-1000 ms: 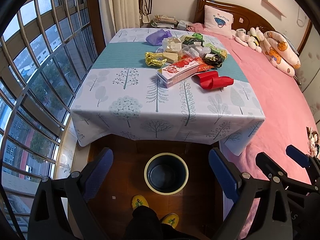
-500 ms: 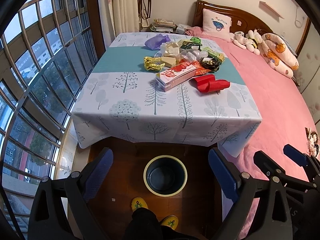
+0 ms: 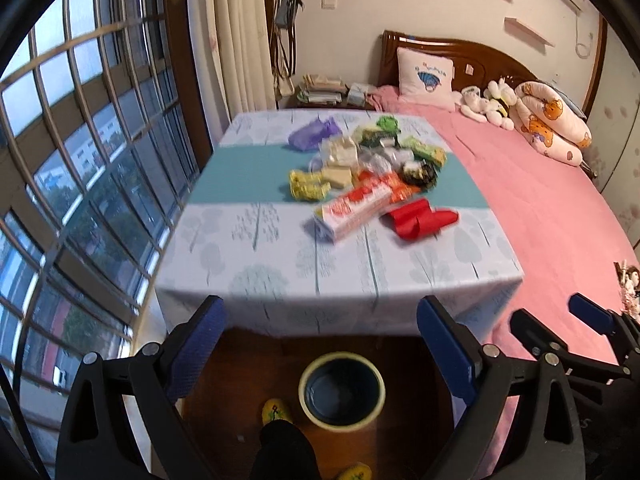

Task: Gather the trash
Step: 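Grasp the red paper with the right tool while the left grasps the strawberry carton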

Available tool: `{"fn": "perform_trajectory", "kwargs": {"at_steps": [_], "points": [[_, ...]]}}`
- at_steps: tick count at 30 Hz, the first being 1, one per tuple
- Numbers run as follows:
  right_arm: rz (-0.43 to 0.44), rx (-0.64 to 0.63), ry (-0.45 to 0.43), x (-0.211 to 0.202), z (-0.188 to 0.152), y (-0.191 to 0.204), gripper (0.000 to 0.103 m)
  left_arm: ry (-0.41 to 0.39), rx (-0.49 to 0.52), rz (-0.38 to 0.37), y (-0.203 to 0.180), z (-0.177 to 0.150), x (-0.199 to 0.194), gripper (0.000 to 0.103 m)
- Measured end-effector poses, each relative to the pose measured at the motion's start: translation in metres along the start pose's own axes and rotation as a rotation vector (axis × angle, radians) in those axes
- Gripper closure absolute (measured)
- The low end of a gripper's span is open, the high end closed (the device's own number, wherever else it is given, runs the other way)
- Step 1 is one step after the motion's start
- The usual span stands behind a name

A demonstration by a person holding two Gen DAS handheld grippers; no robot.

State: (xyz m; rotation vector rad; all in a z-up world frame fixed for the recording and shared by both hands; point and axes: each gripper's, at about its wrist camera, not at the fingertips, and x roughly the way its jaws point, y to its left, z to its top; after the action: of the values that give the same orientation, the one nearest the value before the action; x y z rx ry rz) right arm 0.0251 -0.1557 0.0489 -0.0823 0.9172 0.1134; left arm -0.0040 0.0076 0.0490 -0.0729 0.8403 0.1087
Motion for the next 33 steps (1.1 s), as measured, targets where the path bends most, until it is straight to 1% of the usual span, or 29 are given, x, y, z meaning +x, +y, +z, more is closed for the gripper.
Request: {"fn": "perform_trajectory", "kwargs": {"at_steps": [3,5,7,9,11,13,16,20,24,26,27,28,29,33], "points": [[-0.019,0.027,-0.007,0.010,0.014,-0.002,0.015,-0.018,0.029,0.024,0.007,0.025,0.019,0.008],[-0.039,0.056,-0.009,0.020,0.025,-0.004,0.015,-0.019,0.034,0.010,0.011,0.041,0.033,0.008],[-0.062,0.097,-0.011,0.031,0.039,-0.006,0.015,-0.003,0.051,-0.019,0.017,0.064,0.054,0.008],[-0.077,0.145,-0.003,0.042,0.050,-0.008,0.015,0.034,0.083,-0.067,0.020,0.084,0.078,0.008],[-0.089,0.201,0.006,0.056,0.062,-0.009,0.015,0.095,0.129,-0.139,0.021,0.104,0.106,0.008],[-0.107,0.252,0.033,0.074,0.071,-0.010,0.015,0.157,0.178,-0.180,0.019,0.120,0.135,0.008],[-0.121,0.341,0.059,0.097,0.079,-0.012,0.016,0.216,0.255,-0.234,0.008,0.134,0.169,0.008],[-0.151,0.452,0.098,0.127,0.082,-0.017,0.025,0.322,0.346,-0.301,-0.010,0.141,0.218,0.008],[-0.165,0.568,0.135,0.151,0.076,-0.025,0.027,0.439,0.397,-0.349,-0.028,0.140,0.269,0.008],[-0.168,0.613,0.143,0.160,0.074,-0.030,0.028,0.484,0.421,-0.350,-0.037,0.137,0.292,0.013],[-0.169,0.630,0.146,0.164,0.073,-0.032,0.029,0.510,0.440,-0.355,-0.042,0.133,0.303,0.017],[-0.167,0.652,0.153,0.171,0.072,-0.035,0.030,0.529,0.452,-0.354,-0.045,0.132,0.311,0.021],[-0.164,0.666,0.159,0.175,0.071,-0.037,0.032,0.544,0.462,-0.355,-0.048,0.130,0.318,0.022],[-0.126,0.721,0.186,0.199,0.068,-0.046,0.037,0.581,0.463,-0.367,-0.057,0.122,0.340,0.023]]}}
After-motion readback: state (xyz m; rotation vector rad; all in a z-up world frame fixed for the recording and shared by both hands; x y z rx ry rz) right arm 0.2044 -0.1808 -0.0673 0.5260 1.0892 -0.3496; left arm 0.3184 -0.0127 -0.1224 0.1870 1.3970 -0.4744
